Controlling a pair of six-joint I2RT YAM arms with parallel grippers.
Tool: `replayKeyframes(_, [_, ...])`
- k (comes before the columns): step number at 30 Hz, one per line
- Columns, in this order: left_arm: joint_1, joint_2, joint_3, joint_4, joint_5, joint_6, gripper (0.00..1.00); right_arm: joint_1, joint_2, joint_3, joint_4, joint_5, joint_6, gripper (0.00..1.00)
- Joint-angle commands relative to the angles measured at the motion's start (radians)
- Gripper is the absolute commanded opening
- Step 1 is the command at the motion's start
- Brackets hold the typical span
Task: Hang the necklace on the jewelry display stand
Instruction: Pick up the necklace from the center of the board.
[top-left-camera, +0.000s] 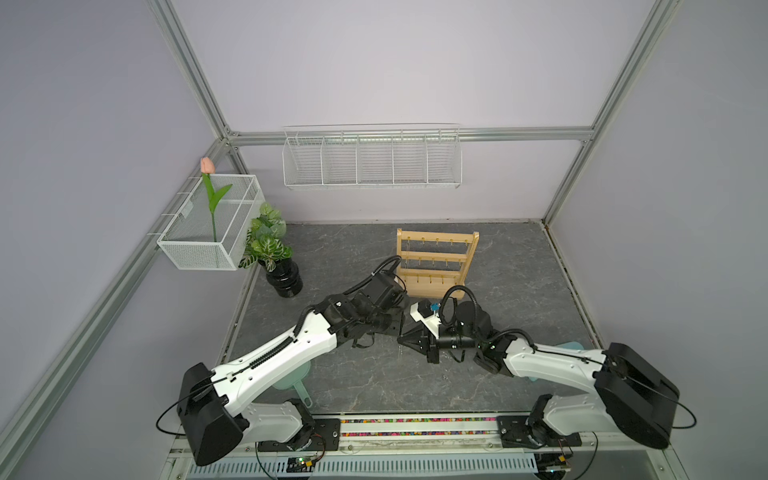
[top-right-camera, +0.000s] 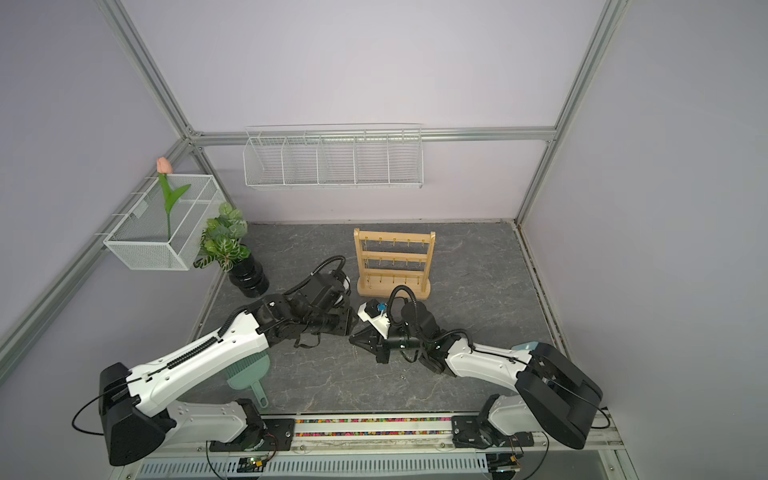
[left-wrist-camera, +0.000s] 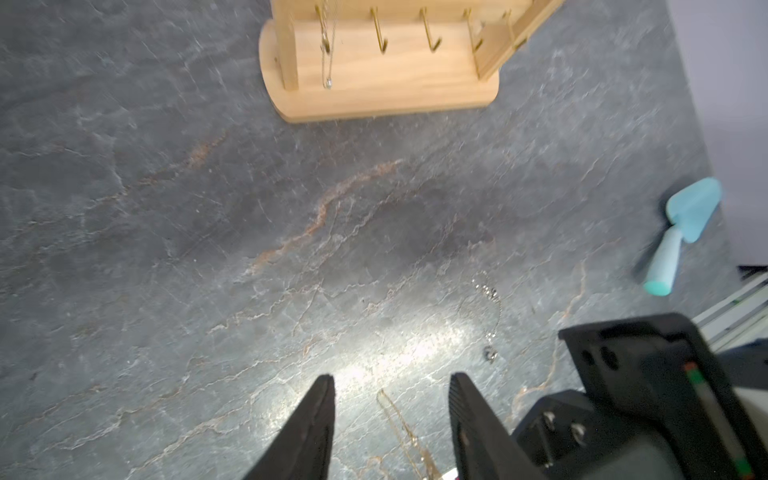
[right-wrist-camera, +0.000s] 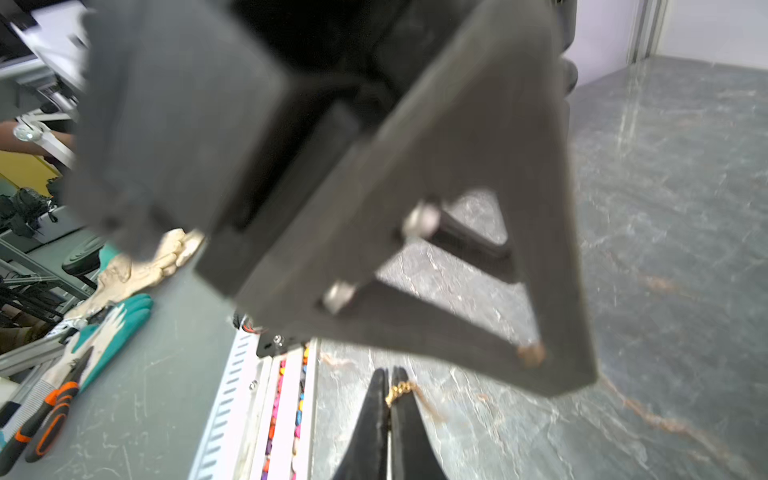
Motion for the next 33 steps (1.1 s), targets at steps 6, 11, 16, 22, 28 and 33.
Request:
replayKeyframes(6, [0.067,-0.123,0.018,-0.030,-0.019,0.081,0.50,-0.041,-0.063,0.201,-0.338,-0.018,0.015,0.07])
replayKeyframes(11, [0.072,-0.184,-0.071,0.054,0.021,0.185,0.49,-0.085,-0.063,0.327,-0.446,-0.001,0.062,0.07])
replayKeyframes(16, [0.073,-0.279,-0.211,0.246,0.112,0.219,0.48,-0.121,-0.049,0.474,-0.578,0.033,0.095,0.07])
replayKeyframes(22, [0.072,-0.279,-0.285,0.473,0.184,0.255,0.48,-0.135,-0.010,0.626,-0.705,0.067,0.108,0.07])
replayKeyframes(28, [0.072,-0.225,-0.234,0.484,0.114,0.272,0.42,-0.135,0.018,0.698,-0.771,0.094,0.115,0.07])
replayKeyframes(33, [0.073,-0.239,-0.253,0.562,0.104,0.265,0.37,-0.135,0.023,0.699,-0.752,0.086,0.138,0.07])
